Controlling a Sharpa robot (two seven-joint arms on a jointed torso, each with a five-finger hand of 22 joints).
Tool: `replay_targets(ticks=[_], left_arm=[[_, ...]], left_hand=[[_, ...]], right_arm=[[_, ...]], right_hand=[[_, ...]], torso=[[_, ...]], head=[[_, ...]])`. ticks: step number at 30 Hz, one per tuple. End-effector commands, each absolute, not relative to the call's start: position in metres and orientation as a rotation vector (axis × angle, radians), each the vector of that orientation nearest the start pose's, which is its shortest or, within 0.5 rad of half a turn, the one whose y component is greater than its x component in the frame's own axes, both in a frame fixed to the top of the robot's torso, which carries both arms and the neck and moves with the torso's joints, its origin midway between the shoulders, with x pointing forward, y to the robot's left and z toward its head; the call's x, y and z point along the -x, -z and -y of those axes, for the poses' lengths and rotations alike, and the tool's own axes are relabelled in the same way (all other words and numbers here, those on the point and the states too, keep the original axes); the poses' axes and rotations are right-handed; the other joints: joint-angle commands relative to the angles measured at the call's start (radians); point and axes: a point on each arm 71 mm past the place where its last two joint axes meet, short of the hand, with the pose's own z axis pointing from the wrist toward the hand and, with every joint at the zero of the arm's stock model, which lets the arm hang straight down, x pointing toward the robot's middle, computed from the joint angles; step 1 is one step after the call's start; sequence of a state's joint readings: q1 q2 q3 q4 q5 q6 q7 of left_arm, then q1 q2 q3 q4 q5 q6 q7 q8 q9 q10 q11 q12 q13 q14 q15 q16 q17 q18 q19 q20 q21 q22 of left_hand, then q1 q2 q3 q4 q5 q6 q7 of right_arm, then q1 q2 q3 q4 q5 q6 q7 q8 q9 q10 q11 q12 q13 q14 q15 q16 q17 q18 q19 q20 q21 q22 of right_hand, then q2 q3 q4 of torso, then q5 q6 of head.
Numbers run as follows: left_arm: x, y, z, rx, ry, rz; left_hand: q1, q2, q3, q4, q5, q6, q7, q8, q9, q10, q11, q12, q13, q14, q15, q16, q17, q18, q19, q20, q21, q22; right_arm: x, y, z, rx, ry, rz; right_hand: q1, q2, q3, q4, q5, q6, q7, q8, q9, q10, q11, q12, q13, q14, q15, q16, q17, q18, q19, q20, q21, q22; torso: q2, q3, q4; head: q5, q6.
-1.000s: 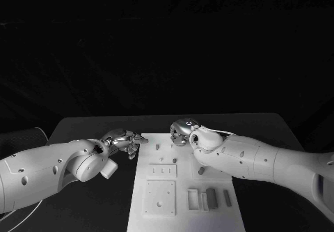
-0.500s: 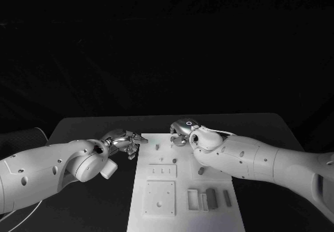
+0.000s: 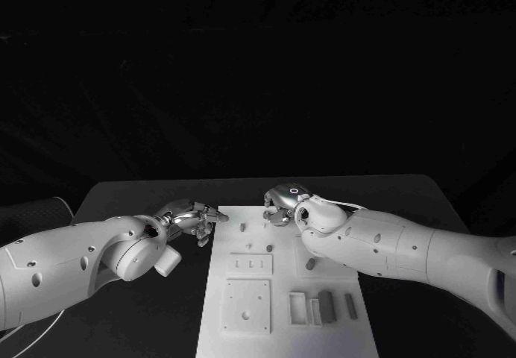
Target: Assemble the parts on the task board
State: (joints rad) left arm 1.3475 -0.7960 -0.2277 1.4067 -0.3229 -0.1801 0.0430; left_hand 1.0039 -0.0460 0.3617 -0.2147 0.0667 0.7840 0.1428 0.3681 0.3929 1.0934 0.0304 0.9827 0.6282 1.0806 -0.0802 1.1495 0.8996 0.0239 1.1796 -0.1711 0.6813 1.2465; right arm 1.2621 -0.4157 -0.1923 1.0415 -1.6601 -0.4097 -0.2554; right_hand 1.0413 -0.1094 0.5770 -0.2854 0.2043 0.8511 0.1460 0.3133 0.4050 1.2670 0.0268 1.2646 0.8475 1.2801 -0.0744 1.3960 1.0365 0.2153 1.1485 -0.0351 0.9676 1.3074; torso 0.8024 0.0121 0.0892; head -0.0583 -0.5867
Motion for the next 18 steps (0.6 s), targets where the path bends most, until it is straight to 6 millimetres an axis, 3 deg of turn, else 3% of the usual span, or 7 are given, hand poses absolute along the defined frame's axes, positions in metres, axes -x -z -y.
replay_targets(ticks=[1, 5, 10, 18], left_arm=[[-0.507, 0.197, -0.217, 0.803, 1.172, -1.906], [-0.507, 0.197, -0.218, 0.802, 1.174, -1.901], [-0.507, 0.196, -0.22, 0.801, 1.185, -1.894], [-0.508, 0.196, -0.221, 0.826, 1.199, -1.88]], left_hand=[[-0.008, 0.003, 0.003, -0.002, -0.005, 0.005, 0.0, -0.004, 0.002, -0.007, -0.002, 0.005, 0.001, -0.005, 0.001, 0.004, -0.002, 0.083, 0.0, -0.005, -0.001, 0.001], [-0.007, 0.002, 0.003, -0.003, -0.005, 0.005, 0.001, -0.004, 0.002, -0.009, -0.002, 0.004, 0.001, -0.007, 0.001, 0.004, -0.004, 0.083, -0.001, -0.005, -0.003, 0.002], [-0.008, 0.001, 0.003, -0.004, -0.005, 0.006, 0.001, -0.005, 0.003, -0.011, -0.002, 0.003, 0.0, -0.009, 0.001, 0.004, -0.007, 0.083, -0.003, -0.004, -0.004, 0.002], [-0.009, 0.002, 0.015, -0.008, -0.004, 0.001, 0.009, -0.012, 0.007, -0.042, 0.007, -0.038, -0.024, -0.044, 0.011, -0.025, -0.052, 0.074, -0.036, 0.007, -0.048, -0.017]], right_arm=[[-0.551, 0.211, 0.122, 0.307, -0.362, -1.541], [-0.547, 0.203, 0.125, 0.295, -0.389, -1.542], [-0.546, 0.178, 0.138, 0.24, -0.416, -1.518], [-0.542, 0.153, 0.18, 0.143, -0.445, -1.539]], right_hand=[[-0.002, -0.008, 0.001, 0.007, -0.003, 0.0, 0.002, -0.004, -0.001, 0.002, 0.007, -0.005, -0.001, 0.001, 0.004, -0.004, 0.001, 0.047, 0.003, -0.004, -0.006, 0.011], [-0.008, -0.018, 0.001, 0.011, -0.004, -0.005, 0.004, -0.007, -0.003, 0.003, 0.009, -0.004, -0.002, 0.003, 0.006, -0.004, 0.002, 0.047, 0.005, -0.003, -0.006, 0.011], [-0.017, -0.031, 0.003, 0.023, -0.008, -0.007, 0.006, -0.009, -0.005, 0.003, 0.011, -0.004, -0.002, 0.005, 0.007, -0.004, 0.002, 0.047, 0.008, -0.003, -0.007, 0.01], [-0.023, -0.045, 0.01, 0.039, -0.013, -0.018, 0.009, -0.015, -0.01, 0.003, 0.014, -0.004, -0.003, 0.003, 0.01, -0.006, -0.002, 0.047, 0.01, -0.004, -0.009, 0.01]], torso=[[-0.001, 0.0012, -0.0006], [-0.001, 0.0022, -0.0021], [-0.001, 0.0032, -0.0037], [-0.003, 0.0035, -0.0077]], head=[[0.001, 0.004], [0.002, 0.008], [0.0, 0.014], [-0.003, 0.027]])
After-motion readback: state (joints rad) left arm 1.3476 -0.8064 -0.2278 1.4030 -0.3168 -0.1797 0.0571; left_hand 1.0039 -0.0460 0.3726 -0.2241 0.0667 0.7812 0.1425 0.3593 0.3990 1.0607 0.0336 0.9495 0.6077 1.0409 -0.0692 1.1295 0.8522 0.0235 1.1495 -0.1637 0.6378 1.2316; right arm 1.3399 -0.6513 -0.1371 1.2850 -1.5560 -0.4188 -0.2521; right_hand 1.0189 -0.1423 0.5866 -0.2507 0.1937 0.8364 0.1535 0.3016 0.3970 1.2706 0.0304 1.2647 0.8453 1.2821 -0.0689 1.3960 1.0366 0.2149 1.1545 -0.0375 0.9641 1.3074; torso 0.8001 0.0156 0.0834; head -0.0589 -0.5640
